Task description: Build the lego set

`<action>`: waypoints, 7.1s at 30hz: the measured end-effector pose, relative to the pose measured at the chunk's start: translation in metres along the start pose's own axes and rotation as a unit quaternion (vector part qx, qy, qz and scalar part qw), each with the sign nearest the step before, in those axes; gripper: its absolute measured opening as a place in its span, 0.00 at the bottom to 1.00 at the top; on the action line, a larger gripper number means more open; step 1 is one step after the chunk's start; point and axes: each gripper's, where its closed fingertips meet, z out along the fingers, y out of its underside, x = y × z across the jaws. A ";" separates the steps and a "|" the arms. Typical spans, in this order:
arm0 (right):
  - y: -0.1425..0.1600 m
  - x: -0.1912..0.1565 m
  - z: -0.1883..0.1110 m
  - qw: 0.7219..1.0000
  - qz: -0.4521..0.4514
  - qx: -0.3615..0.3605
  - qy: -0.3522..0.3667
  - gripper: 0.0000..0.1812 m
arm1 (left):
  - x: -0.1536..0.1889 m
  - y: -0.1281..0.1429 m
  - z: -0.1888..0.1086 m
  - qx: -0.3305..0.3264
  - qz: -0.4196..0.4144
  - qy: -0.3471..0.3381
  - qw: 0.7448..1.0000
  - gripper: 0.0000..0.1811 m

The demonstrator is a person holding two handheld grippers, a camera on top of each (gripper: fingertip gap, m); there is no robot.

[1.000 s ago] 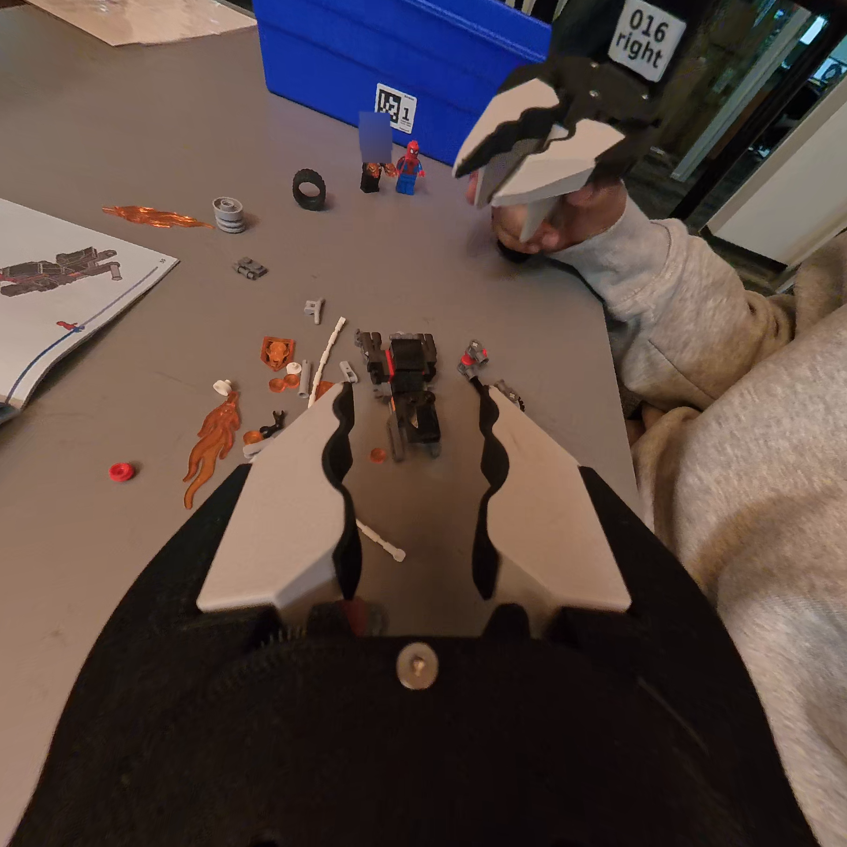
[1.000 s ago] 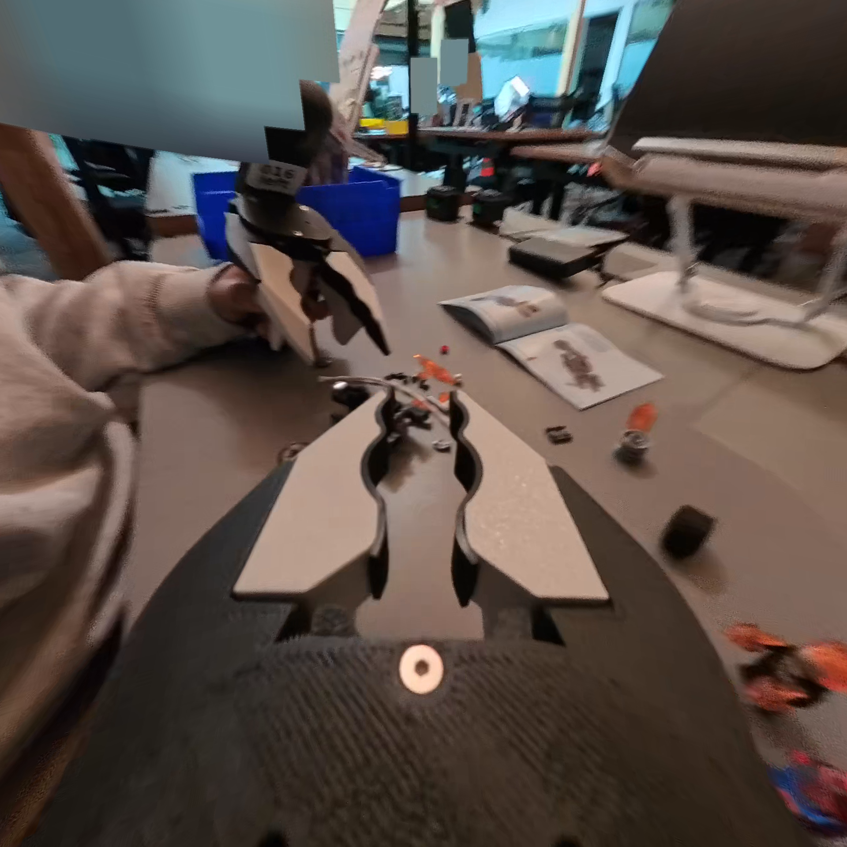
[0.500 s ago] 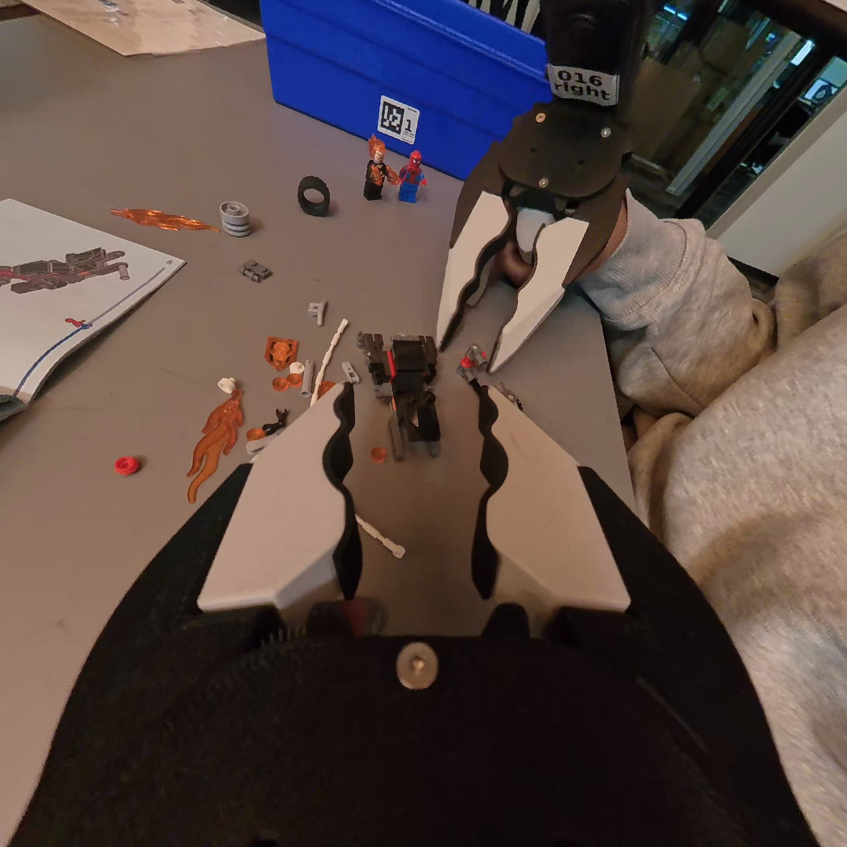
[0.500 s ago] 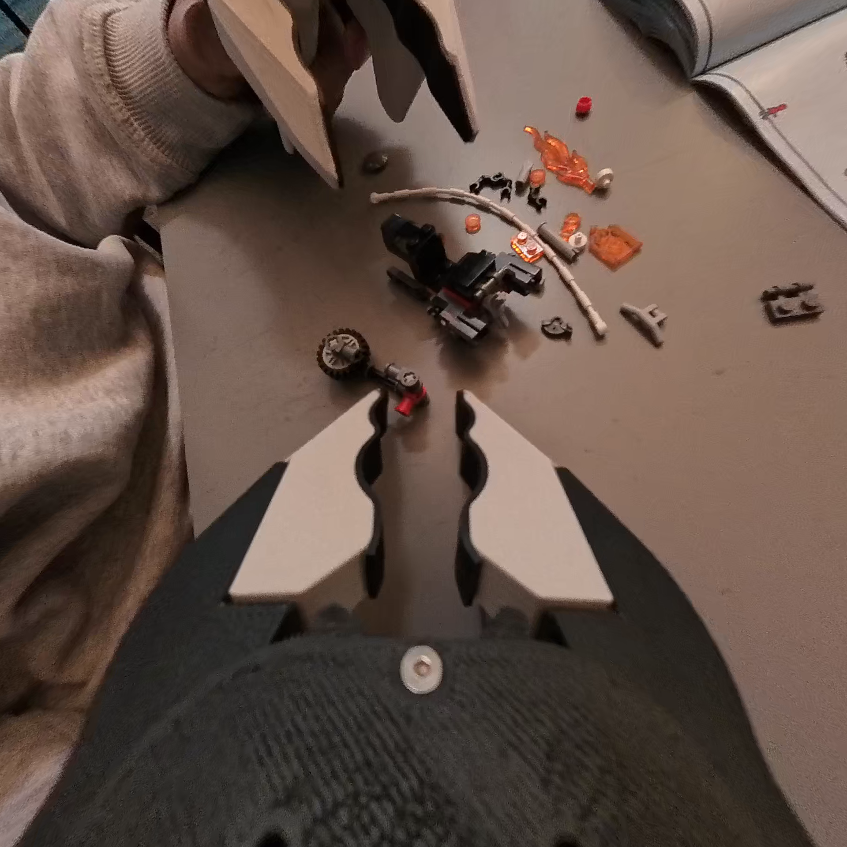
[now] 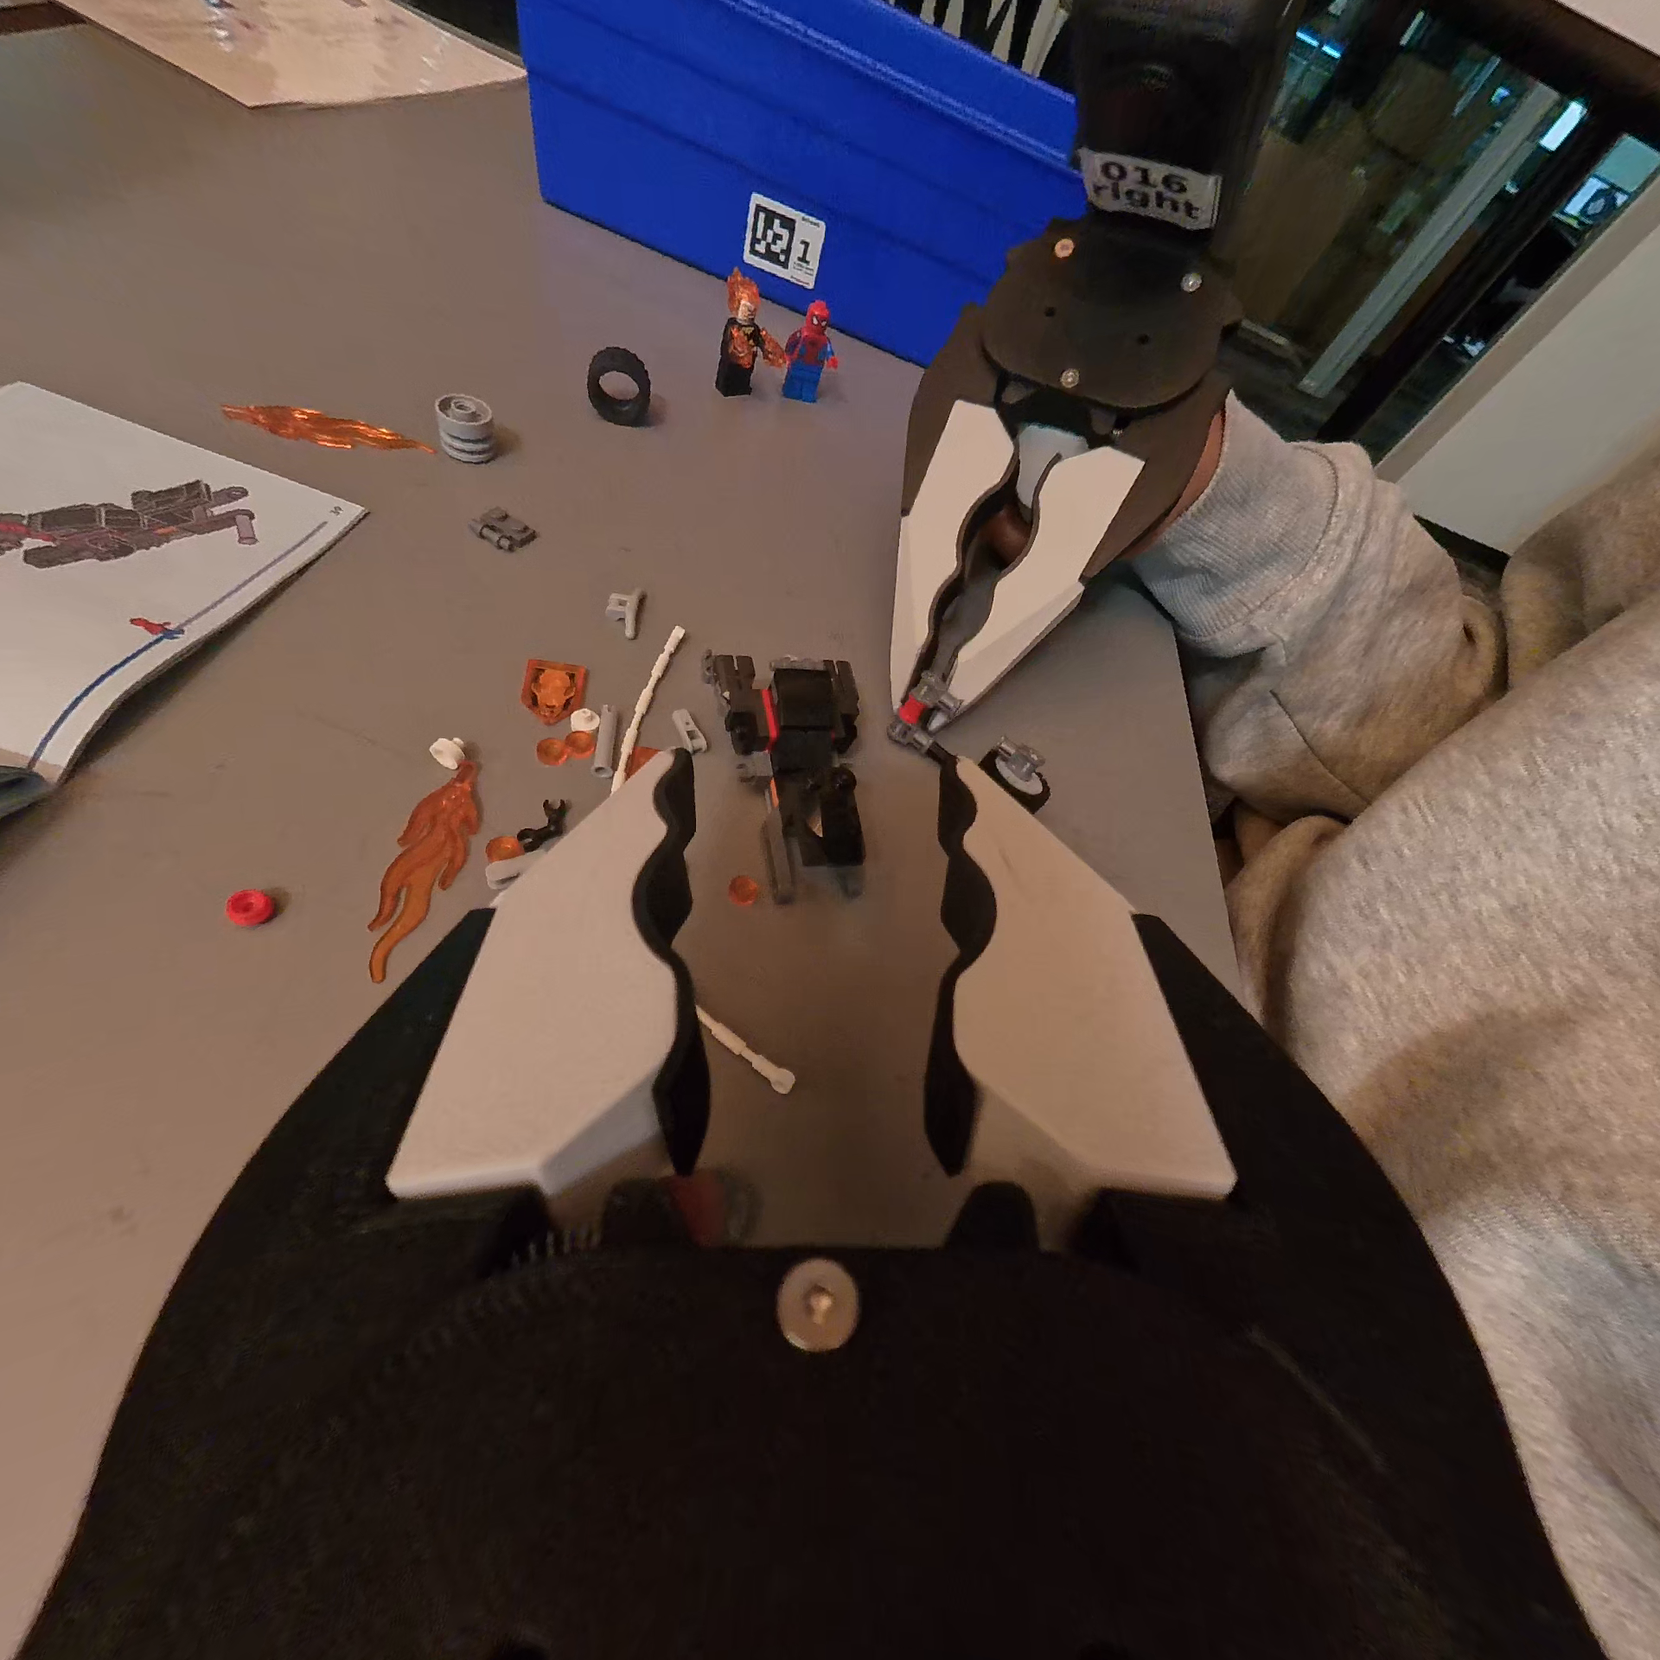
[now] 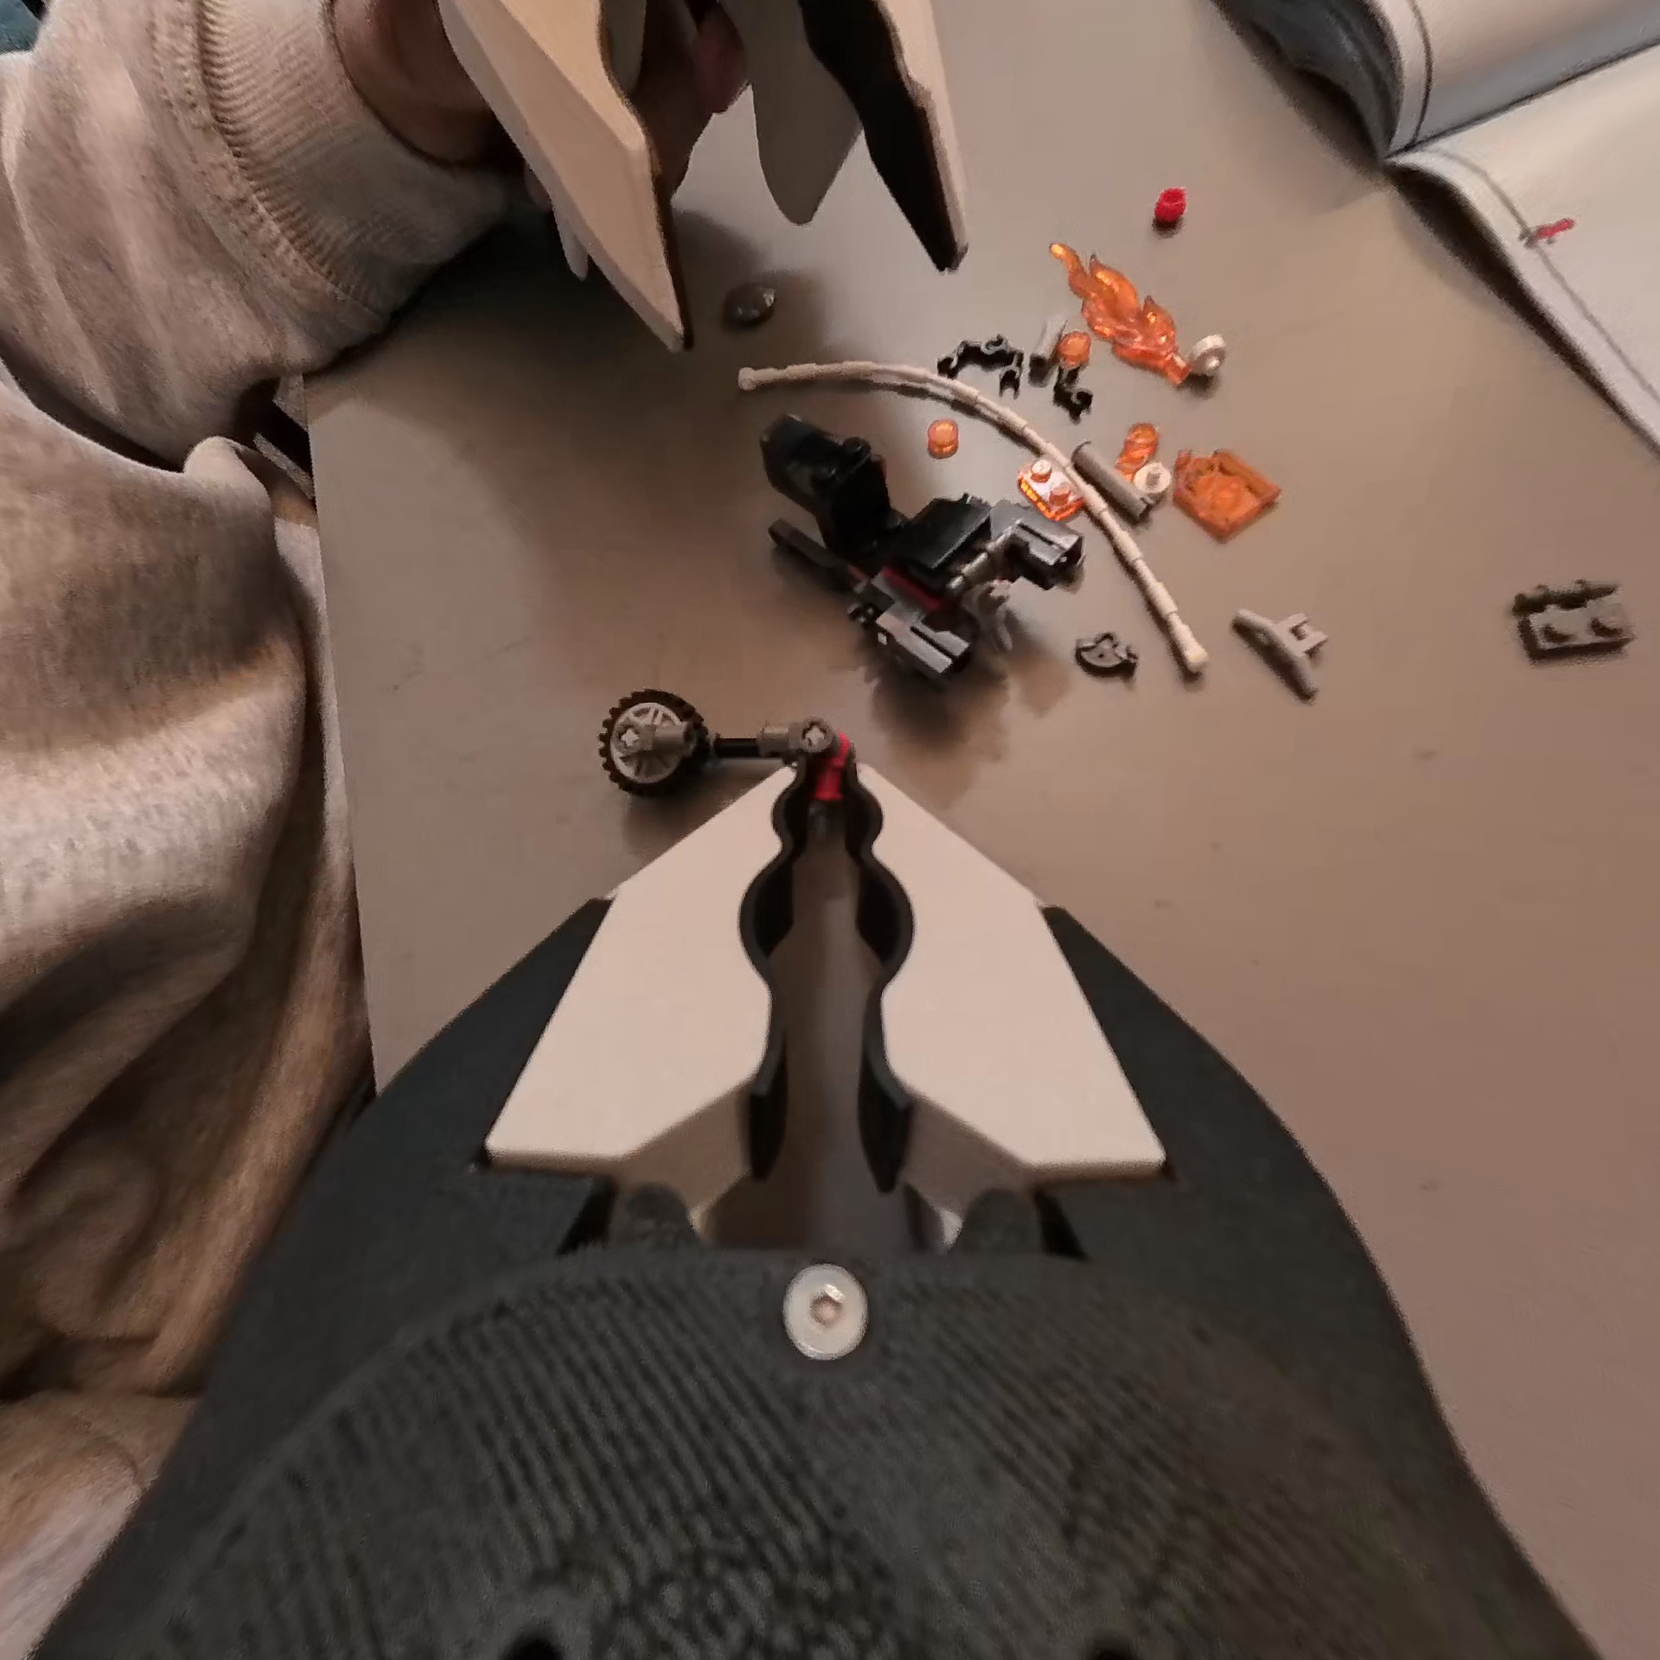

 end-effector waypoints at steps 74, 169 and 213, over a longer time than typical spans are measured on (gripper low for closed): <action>-0.083 0.060 -0.094 0.846 -0.198 0.251 0.426 0.03 | -0.011 -0.019 -0.014 0.080 -0.017 -0.024 0.996 0.37; -0.074 0.073 -0.095 0.861 -0.150 0.252 0.416 0.03 | 0.002 0.007 0.010 -0.035 0.028 -0.023 0.999 0.34; -0.074 0.070 -0.097 0.855 -0.156 0.254 0.424 0.03 | 0.002 0.012 0.015 -0.055 0.042 -0.035 0.997 0.34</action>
